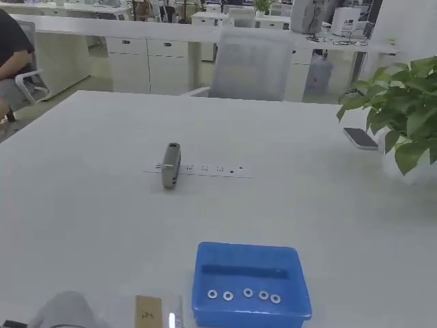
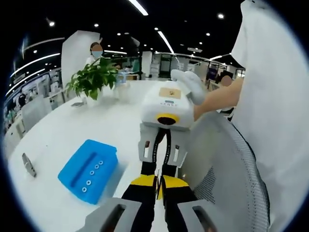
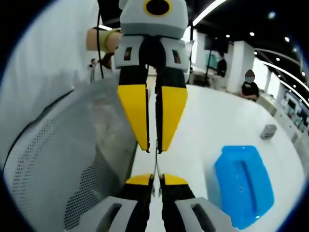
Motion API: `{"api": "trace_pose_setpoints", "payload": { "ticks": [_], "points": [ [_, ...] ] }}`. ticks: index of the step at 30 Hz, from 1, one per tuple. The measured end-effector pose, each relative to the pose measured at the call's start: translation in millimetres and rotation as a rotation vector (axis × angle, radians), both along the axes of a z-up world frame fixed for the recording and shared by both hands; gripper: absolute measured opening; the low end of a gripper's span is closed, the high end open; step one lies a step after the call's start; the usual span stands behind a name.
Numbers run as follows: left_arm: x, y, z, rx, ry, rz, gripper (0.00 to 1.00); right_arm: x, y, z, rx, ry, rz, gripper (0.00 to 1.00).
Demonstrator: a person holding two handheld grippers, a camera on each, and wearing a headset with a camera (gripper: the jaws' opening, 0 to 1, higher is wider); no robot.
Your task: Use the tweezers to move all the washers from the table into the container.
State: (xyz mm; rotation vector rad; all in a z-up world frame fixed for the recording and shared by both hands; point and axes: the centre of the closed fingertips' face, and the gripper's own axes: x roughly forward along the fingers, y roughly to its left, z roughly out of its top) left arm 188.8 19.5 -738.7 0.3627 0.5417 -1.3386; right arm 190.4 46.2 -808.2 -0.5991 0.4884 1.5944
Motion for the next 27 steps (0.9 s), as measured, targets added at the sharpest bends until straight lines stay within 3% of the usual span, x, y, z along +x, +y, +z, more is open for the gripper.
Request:
{"api": "trace_pose_setpoints", "payload": {
  "ticks": [2, 4, 7, 13, 21, 23, 26, 27],
  "points": [
    [0.7, 0.2, -2.2, 0.02, -0.021, -0.007, 0.02, -2.1, -1.3, -2.4, -0.02, -0.01, 0.011, 0.04],
    [0.2, -0.5, -3.1, 0.021, -0.017, -0.009, 0.02, -4.0, -1.6, -3.6, -0.03, -0.012, 0.019, 0.04],
    [-2.0, 0.1, -8.3, 0.059, -0.029, -0.029, 0.0, -5.5, -1.4, -4.6, -0.035, -0.014, 0.023, 0.04],
    [2.9, 7.2, -13.9, 0.105, -0.052, -0.003, 0.0, 2.8, -5.2, -8.4, -0.051, -0.027, -0.026, 0.04],
    [6.8, 24.3, -46.6, 0.231, -0.037, 0.0, 0.0, 9.6, -6.3, -25.0, -0.025, 0.043, -0.119, 0.08],
    [7.2, 28.0, -52.9, 0.251, -0.027, -0.002, 0.0, 10.2, -6.3, -26.6, -0.006, 0.074, -0.161, 0.13],
    [7.2, 35.4, -64.2, 0.282, -0.004, -0.005, 0.0, 15.8, -11.4, -20.1, 0.041, 0.077, -0.25, 0.37],
    [6.9, 38.6, -70.1, 0.297, 0.011, -0.007, 0.0, 16.0, -13.6, -17.1, 0.054, 0.081, -0.263, 0.4]
  ]
}}
